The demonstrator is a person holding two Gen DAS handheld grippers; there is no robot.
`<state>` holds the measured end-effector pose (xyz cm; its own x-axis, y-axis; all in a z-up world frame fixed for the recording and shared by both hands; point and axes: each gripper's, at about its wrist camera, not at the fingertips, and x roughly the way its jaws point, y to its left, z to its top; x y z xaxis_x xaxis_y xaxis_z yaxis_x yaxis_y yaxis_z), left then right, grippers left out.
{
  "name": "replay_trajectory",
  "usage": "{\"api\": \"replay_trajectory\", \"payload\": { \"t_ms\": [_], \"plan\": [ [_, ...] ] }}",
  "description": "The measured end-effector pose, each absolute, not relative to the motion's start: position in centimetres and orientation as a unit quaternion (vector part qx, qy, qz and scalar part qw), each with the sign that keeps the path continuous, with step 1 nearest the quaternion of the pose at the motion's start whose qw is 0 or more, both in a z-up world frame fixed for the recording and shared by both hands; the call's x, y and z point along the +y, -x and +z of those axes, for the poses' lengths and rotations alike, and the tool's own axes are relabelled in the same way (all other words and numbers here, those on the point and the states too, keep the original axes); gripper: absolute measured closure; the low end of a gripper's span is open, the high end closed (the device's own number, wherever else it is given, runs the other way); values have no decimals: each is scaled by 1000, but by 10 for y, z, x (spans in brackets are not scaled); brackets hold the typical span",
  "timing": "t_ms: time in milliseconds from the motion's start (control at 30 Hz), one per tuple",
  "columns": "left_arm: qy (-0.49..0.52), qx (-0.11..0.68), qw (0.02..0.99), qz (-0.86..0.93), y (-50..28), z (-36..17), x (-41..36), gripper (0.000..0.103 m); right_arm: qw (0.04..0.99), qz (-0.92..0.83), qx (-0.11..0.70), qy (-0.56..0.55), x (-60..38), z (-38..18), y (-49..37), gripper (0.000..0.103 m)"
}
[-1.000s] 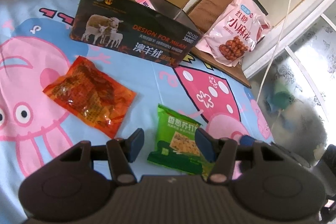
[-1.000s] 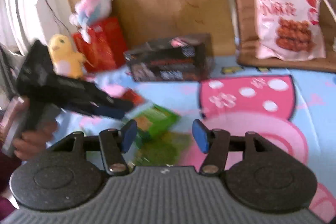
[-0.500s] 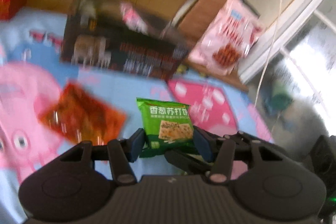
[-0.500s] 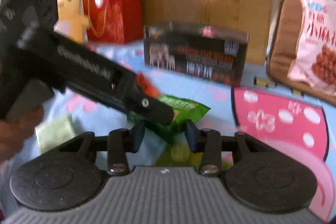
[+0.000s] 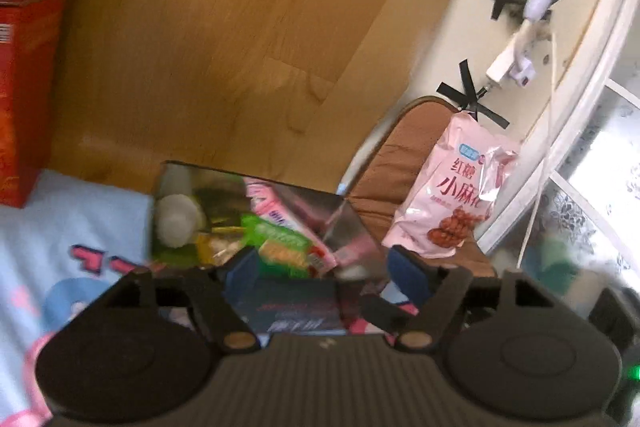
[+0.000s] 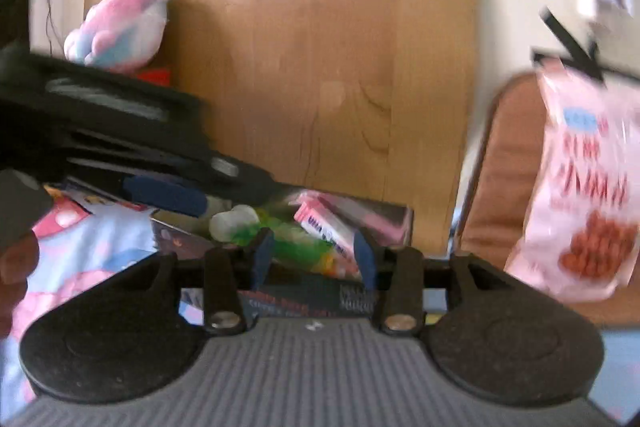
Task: Organize snacks
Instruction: 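Drop both green packets into the black box, opening both tools, then grasp the orange spicy snack packet with the left tool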
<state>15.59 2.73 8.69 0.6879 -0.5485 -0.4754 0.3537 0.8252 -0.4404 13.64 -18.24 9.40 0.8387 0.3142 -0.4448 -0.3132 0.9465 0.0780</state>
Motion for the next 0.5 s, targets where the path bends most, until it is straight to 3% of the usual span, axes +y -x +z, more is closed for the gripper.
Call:
{"api": "replay_trajectory", "payload": {
  "t_ms": [67, 267, 367, 400, 500],
  "plan": [
    [169, 313, 904, -237, -144, 77, 48, 27, 952, 182, 243, -44, -200, 88, -121, 46],
    [224, 383, 875, -192, -130, 32, 104, 33, 880, 265, 361, -158, -214, 59, -94, 47],
    [228, 404, 862, -205, -125, 14, 104, 42, 839, 284, 415, -208, -206, 45, -93, 66],
    [223, 414, 858, -205, -124, 7, 101, 49, 831, 286, 426, -214, -201, 41, -93, 68],
    [207, 403, 869, -199, -110, 2, 89, 52, 828, 275, 429, -234, -189, 36, -91, 69]
  ]
}}
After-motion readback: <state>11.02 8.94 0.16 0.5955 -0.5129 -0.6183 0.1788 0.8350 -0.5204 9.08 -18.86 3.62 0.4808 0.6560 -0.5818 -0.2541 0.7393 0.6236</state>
